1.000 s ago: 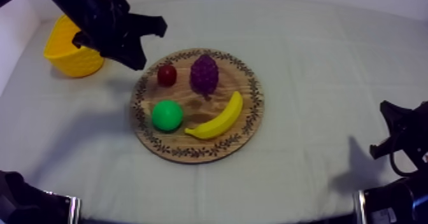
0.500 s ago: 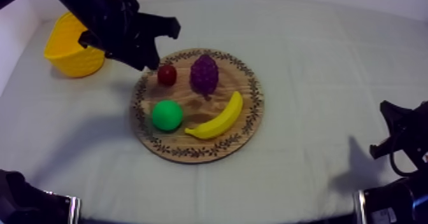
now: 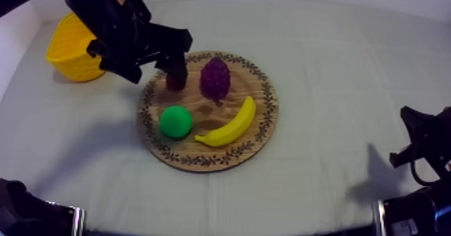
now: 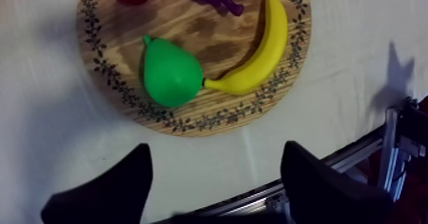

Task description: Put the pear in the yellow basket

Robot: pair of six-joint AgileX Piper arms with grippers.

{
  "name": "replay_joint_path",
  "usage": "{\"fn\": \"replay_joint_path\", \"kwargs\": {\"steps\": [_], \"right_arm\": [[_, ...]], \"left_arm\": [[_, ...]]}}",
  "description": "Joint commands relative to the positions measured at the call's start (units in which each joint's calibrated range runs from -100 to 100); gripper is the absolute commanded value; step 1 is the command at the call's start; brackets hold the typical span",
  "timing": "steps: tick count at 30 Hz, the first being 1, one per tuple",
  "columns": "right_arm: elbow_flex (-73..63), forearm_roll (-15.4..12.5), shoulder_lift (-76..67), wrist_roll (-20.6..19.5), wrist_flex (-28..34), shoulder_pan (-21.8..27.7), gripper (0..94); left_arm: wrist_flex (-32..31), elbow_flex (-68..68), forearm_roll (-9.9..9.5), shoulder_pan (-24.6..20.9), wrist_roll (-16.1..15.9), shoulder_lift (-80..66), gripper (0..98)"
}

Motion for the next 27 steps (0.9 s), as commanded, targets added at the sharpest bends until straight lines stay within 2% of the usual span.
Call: {"fn": "replay_joint_path", "kwargs": {"steps": [1,9,27], "right_arm": [[0.0,0.0,0.0,0.0,0.0,0.0,0.2],[0.0,0.0,0.0,0.0,0.0,0.0,0.2],[0.0,0.0,0.0,0.0,0.0,0.0,0.2]], "left_arm": [[0.1,0.4,0.11,0.0,0.0,0.1,84.8],[-1.6,4.3,0.39,0.1,0.4,0.7,94.0],[-11.5,13.2,2.18,0.9,-0.7,11.2,95.7]]}}
